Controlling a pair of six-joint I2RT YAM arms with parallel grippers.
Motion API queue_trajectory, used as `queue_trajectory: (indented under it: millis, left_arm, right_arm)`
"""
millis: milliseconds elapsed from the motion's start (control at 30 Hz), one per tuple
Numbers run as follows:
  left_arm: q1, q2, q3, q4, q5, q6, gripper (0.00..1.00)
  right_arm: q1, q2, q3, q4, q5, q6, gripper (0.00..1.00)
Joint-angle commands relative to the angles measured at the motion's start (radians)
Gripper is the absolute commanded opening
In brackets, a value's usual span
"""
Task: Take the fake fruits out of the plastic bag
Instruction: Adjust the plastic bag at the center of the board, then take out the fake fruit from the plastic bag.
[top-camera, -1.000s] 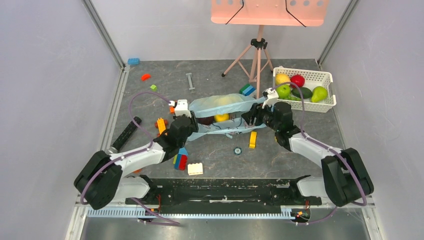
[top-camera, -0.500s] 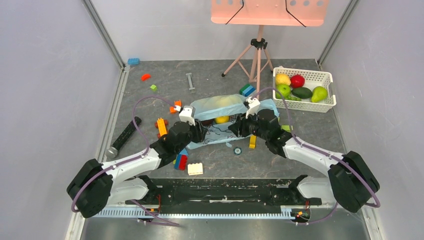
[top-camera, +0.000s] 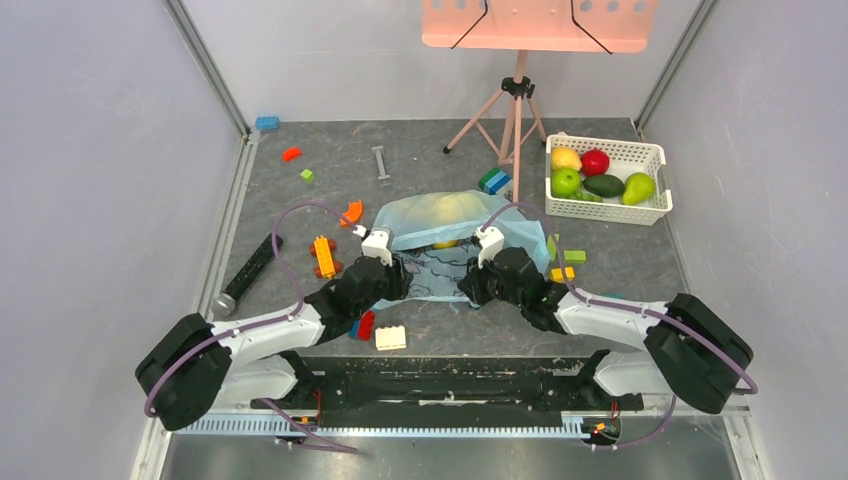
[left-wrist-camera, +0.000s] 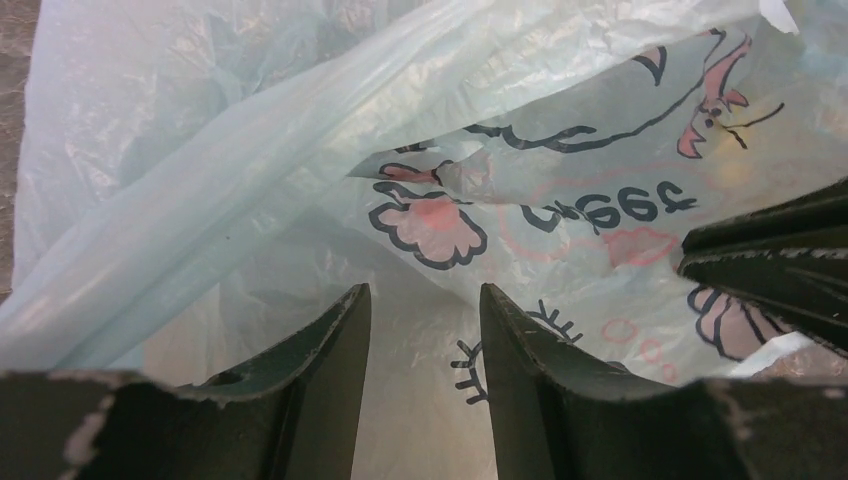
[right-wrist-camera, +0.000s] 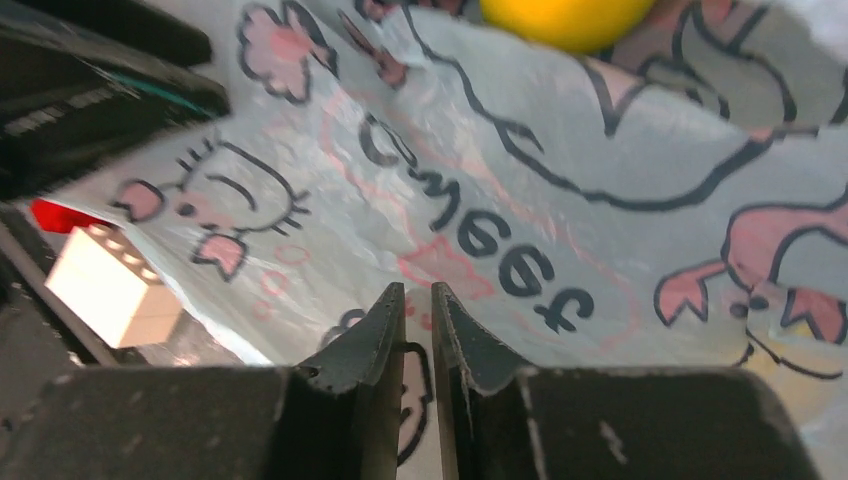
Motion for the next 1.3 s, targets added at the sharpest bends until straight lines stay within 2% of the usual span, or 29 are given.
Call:
queue_trajectory:
  millis: [0,233,367,500,667,800,1267]
  left_arm:
    - [-0.006,-0.029,0.023,-0.027,-0.056,-0.062,0.53]
    - [-0.006,-0.034,0.07,-0.08,-0.118,-0.011,0.58]
    - [-0.006,-0.027,0.045,-0.024,-0.139,0.006,0.58]
    - [-0.006,-0.03,0.013,0.061,-0.143,0.056,0.58]
    - [-0.006,-0.027,0.001,0.104,-0.154,0.089,0.58]
    - [-0.006,-0.008,-0.016,0.142,-0.148,0.08,0.59]
    - [-0.006,0.04,0.008,0.166,-0.124,0.081,0.59]
  right_arm:
    - [0.035,0.027,-0.032,0.039,0.095,0.008,0.18]
    - [0.088,0.057,-0.022,0.002,0.145,0.002,0.23]
    - [0.095,0.018,0.008,-0.019,0.164,0.007,0.29]
    - [0.095,-0.004,0.096,-0.058,0.2,-0.004,0.46]
    - [0.095,0.059,0.224,-0.081,0.277,0.04,0.67]
    - [0.094,0.146,0.293,-0.082,0.337,0.085,0.76]
    - [0.094,0.319,0.376,0.0,0.516,0.147,0.84]
